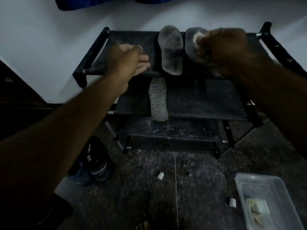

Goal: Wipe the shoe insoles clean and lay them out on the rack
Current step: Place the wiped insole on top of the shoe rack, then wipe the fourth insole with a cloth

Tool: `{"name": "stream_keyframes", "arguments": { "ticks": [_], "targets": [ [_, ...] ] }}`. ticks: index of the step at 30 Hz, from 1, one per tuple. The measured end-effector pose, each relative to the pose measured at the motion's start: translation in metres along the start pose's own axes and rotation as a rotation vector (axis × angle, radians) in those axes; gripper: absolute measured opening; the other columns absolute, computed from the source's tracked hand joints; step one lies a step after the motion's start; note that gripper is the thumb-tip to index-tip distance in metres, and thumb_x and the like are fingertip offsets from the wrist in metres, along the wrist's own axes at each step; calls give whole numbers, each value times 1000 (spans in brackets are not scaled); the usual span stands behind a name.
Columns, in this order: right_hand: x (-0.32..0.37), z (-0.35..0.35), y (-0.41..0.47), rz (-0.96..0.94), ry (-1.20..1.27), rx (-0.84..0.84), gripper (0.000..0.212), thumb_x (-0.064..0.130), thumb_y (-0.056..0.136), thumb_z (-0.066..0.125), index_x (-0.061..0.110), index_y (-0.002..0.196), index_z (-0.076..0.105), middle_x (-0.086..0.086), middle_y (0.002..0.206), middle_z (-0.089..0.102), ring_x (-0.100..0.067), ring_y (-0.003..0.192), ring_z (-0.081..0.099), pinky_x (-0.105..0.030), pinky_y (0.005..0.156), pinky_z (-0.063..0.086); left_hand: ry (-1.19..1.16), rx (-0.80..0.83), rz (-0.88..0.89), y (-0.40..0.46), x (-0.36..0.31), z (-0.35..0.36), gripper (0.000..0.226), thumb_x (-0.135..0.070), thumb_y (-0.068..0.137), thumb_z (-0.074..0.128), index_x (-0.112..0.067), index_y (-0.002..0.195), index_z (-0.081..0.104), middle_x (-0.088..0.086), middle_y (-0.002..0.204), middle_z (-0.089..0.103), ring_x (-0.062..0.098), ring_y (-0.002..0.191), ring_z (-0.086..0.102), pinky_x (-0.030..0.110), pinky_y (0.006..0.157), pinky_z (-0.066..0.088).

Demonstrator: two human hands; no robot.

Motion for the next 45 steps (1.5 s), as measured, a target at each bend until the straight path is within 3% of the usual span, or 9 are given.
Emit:
{"name": "stream_keyframes", "arguments": {
  "ticks": [3,7,10,15,19,27,34,39,45],
  "targets": [
    [4,-1,-32,11,310,23,26,3,92,61,14,68,63,-1,69,65,-14,67,66,-25,66,57,-63,-49,32,-34,16,-19,17,-20,100,52,-9,93,63,8,84,71,20,73,73,22,63,55],
    [-17,18,-83,103,466,213,8,5,90,61,10,86,66,-1,81,70,-11,78,69,-18,67,54,-40,-57,-174,-64,90,-23,24,-26,101,51,-8,95,65,9,83,72,21,71,74,25,61,56],
    [-50,38,-109,182,480,316,9,6,88,61,7,95,67,-5,84,70,-13,79,68,-18,64,54,-4,-53,-315,-73,144,-18,23,-25,101,51,-6,99,64,10,84,71,19,67,72,23,57,57],
    [-124,62,-116,377,472,259,7,4,88,63,6,94,68,-6,84,72,-16,78,70,-20,64,56,64,-101,-407,-71,196,-12,25,-26,101,53,-3,108,59,10,81,69,18,60,70,24,52,57],
    [-164,74,-95,450,435,135,4,8,88,66,7,91,69,-8,84,71,-18,77,67,-23,64,56,104,-111,-375,-58,202,-2,23,-32,96,60,-9,99,58,10,80,68,20,60,71,30,57,61],
    [-201,93,-52,455,259,43,4,16,87,71,16,85,67,0,86,71,-10,77,66,-22,61,51,89,-109,-347,-32,212,9,35,-19,92,67,-3,120,54,14,95,68,20,58,72,22,49,54],
    [-208,95,-51,453,242,21,3,10,88,68,11,87,66,0,78,67,-7,68,63,-17,61,54,0,-84,-298,-36,218,13,40,-4,90,66,-5,127,48,19,122,59,27,90,70,20,59,57],
    [-206,93,-57,401,291,15,3,4,87,68,7,86,67,-5,83,70,-15,78,68,-28,75,59,-30,-55,-238,-63,209,13,39,-7,92,65,-2,128,50,15,110,67,20,91,71,21,65,58],
    [-197,88,-82,413,426,28,10,2,86,67,9,80,67,-6,83,71,-17,79,68,-31,75,58,-46,7,-227,-109,187,10,32,-10,93,65,-7,122,52,6,104,69,10,85,71,18,63,55]
  ]
}}
Point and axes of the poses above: each hand's wrist, its own y-axis towards the middle knuckle, its own z-axis out of the palm, x = y × z, the point moved 10 cm from there along y, towards the middle knuckle
